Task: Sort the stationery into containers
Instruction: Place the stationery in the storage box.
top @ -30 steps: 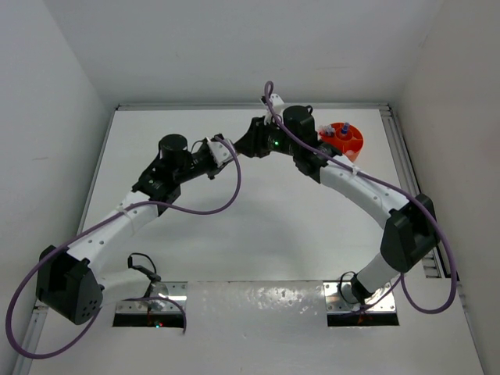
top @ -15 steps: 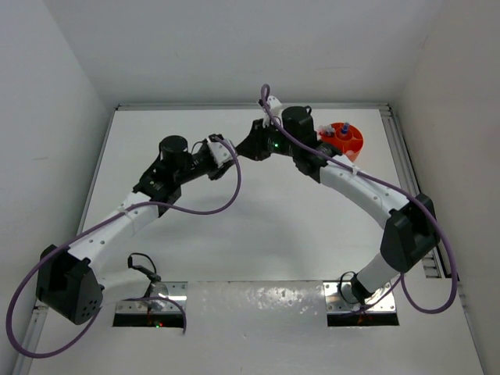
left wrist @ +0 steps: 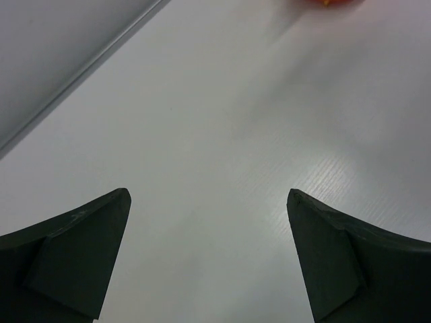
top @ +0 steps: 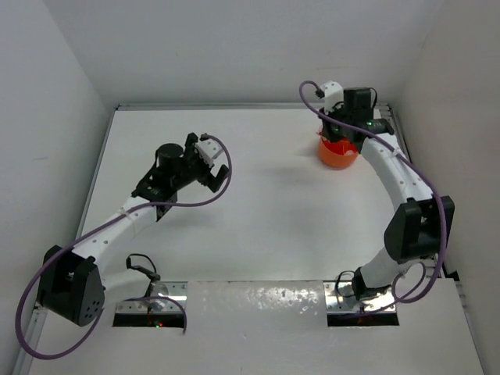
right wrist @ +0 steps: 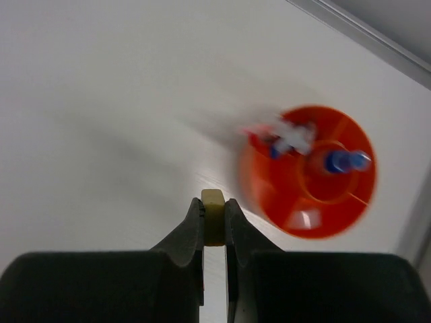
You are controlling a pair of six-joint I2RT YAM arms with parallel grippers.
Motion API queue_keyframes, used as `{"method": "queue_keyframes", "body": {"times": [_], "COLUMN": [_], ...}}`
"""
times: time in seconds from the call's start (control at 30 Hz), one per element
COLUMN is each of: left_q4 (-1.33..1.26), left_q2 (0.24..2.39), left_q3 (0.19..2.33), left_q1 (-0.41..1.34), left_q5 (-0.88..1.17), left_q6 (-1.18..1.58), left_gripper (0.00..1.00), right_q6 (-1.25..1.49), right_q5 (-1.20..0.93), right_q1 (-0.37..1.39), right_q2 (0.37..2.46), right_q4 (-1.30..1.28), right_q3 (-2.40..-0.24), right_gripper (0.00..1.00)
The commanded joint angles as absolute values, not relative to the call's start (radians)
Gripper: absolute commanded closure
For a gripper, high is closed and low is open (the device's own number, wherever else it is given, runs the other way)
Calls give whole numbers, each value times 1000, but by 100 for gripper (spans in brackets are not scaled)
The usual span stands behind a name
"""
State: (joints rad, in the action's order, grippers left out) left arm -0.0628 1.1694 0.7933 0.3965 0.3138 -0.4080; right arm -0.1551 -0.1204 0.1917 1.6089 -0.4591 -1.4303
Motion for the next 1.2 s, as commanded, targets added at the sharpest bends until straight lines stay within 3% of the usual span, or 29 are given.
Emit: {"method": "queue_keyframes", "body": {"times": [0.0, 0.53, 0.77, 1.17], "left_q4": [-89, -141, -173, -183], "left_q2": [1131, 1152, 1158, 1158], "left_q3": [767, 709, 701, 693], "left_q1": [379, 307, 299, 298], "left_q5": [255, 207, 198, 196], "left_q6": [-330, -275, -259, -245], "left_gripper": [0, 0, 0, 0], "right_q6": [-359, -437, -463, -459], "right_q5": [-52, -35, -26, -14], "right_q1": [131, 74, 75, 74], "right_q2": [1664, 1821, 1815, 1845], "right_q4": [-508, -315, -169, -155], "right_q3": [-1448, -1450, -1350, -1325], "right_gripper": [100, 100, 100, 100]}}
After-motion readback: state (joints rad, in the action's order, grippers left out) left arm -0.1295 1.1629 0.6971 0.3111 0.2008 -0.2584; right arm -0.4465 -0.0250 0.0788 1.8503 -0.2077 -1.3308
